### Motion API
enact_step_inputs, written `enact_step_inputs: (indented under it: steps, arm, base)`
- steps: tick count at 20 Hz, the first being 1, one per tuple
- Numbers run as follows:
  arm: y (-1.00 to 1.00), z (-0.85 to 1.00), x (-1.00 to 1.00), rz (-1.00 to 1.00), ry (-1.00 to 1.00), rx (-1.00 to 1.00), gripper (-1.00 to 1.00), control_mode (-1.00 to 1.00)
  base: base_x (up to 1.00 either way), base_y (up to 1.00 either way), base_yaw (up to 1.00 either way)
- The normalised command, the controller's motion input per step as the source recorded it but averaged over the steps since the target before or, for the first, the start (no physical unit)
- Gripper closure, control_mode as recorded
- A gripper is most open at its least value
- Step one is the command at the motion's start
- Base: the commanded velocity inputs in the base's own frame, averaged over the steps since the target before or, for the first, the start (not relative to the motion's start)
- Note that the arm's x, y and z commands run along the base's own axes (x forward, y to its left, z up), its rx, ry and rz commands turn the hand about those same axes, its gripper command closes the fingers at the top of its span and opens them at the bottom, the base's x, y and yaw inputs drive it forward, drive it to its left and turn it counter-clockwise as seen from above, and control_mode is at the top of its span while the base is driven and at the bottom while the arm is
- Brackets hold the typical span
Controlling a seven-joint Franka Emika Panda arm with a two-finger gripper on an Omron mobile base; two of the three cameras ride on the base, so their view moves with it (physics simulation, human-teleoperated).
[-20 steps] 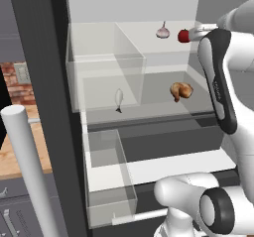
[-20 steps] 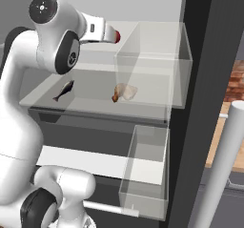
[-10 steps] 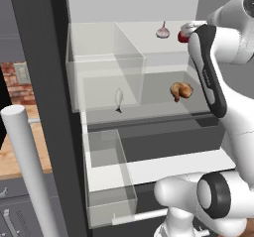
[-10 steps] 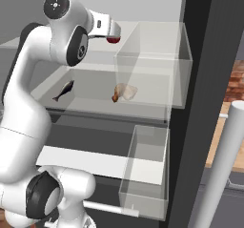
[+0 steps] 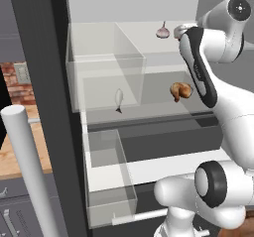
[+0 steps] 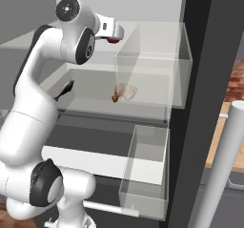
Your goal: Gather the tomato and garlic from the fridge and place them on a tray on the dining counter. Then gather the fish and chicken drumstick from the fridge and place them on the other tray.
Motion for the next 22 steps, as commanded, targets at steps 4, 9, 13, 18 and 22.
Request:
enact_step_inputs:
  steps: [4,9,13,18,22]
  arm:
    - [-0.04,-0.04,0.46,0.00,0.00,0.00,-1.00,-1.00]
    - [-0.15,0.00,0.48,0.00,0.00,0.00,-1.00,-1.00]
    - [-0.17,0.00,0.38,0.00,0.00,0.00,-1.00,-1.00]
    - [0.00,0.00,0.17,0.00,0.00,0.00,-1.00,-1.00]
    - [0.00,0.00,0.02,0.00,0.00,0.00,-1.00,-1.00]
  base:
    - [0.00,0.00,0.00]
    - [0.00,0.00,0.00]
    - [0.00,0.00,0.00]
    - [0.00,0.00,0.00]
    - [0.00,0.00,0.00]
